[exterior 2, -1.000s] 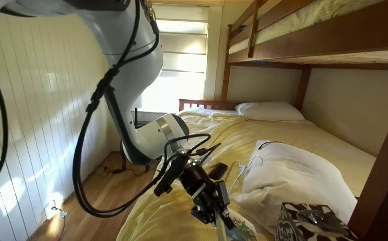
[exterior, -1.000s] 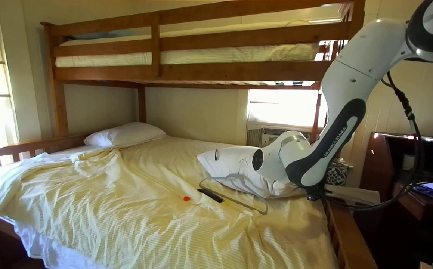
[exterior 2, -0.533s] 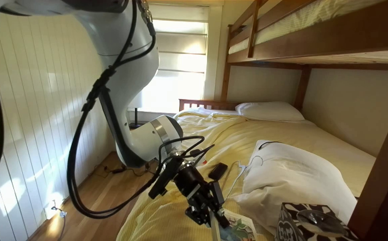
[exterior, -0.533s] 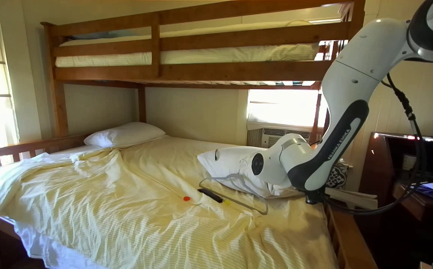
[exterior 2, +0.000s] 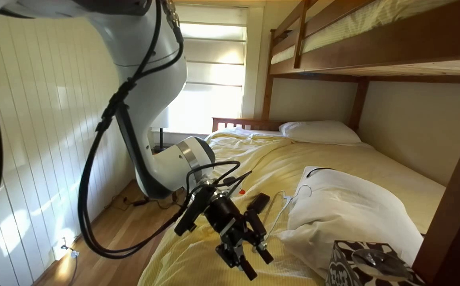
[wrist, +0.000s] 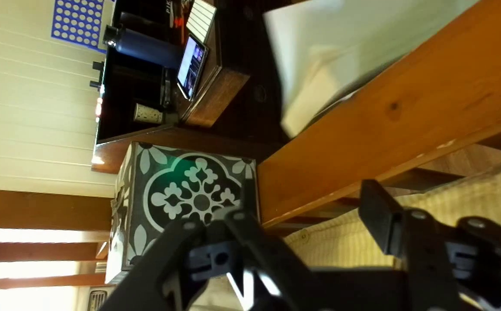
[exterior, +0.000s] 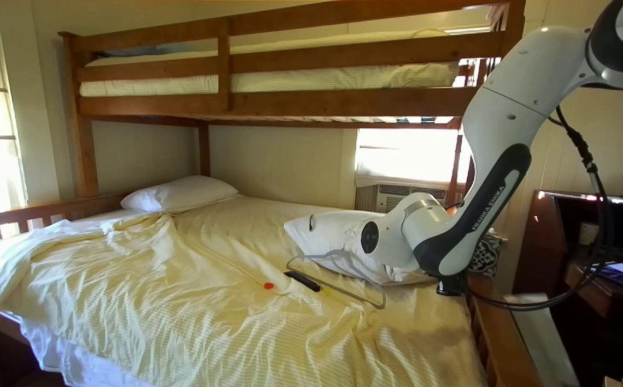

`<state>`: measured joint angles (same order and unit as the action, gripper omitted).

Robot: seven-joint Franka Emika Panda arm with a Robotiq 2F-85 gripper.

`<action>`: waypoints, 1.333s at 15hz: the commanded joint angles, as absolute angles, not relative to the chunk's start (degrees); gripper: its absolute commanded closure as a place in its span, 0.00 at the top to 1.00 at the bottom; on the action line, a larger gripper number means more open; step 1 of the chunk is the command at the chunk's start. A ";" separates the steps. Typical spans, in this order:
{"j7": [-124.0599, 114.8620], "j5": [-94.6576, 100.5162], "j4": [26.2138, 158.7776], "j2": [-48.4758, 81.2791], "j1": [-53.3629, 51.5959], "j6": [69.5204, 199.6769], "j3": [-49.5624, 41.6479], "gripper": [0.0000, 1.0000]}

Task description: Pick up the novel and place it on the bed frame

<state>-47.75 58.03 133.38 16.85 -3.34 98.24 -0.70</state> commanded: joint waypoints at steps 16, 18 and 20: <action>-14.36 40.28 134.15 2.98 1.18 121.82 -0.90 0.00; -7.58 37.22 134.24 2.00 1.88 125.90 -1.59 0.00; 0.31 34.02 133.86 1.54 2.88 129.77 -2.46 0.00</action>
<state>-10.33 39.03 133.15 3.51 1.23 124.62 -1.48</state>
